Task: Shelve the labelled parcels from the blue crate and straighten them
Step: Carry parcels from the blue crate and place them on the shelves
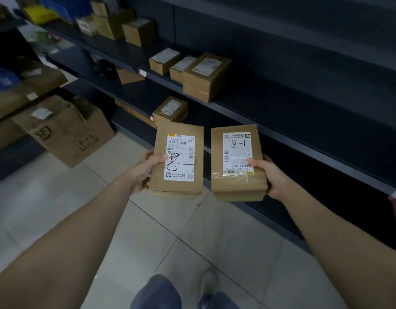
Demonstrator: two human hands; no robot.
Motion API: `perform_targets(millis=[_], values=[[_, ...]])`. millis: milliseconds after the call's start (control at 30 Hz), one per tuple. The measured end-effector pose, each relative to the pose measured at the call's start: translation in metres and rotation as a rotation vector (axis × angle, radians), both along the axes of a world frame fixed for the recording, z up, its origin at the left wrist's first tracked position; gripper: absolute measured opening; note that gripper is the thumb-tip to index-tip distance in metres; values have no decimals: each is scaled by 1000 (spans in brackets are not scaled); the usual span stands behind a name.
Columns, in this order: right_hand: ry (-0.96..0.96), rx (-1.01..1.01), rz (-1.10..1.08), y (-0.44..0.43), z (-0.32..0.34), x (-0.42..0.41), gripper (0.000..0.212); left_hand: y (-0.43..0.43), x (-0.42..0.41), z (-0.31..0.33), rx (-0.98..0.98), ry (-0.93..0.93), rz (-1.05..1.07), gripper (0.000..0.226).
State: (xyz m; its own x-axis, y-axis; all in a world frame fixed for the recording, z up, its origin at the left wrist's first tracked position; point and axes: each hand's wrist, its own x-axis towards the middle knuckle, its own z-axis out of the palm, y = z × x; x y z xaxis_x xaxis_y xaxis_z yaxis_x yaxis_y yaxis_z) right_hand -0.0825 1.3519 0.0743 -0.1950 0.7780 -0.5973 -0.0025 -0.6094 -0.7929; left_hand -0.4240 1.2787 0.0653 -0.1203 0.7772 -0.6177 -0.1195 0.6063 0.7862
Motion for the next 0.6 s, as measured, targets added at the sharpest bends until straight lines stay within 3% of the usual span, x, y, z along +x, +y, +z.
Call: perform_targets(millis=[267,367,600], values=[[-27,-36,-4,54,-17,-61,68,75,-57,-26,-76,45,-71,85],[-7,-83,-148,77,-44,-97,59,130,-94,-43,-128,82,-212,79],[-10,-145,-251,82,-93,-131,84,192,-122,-66,-192,115,-355,68]])
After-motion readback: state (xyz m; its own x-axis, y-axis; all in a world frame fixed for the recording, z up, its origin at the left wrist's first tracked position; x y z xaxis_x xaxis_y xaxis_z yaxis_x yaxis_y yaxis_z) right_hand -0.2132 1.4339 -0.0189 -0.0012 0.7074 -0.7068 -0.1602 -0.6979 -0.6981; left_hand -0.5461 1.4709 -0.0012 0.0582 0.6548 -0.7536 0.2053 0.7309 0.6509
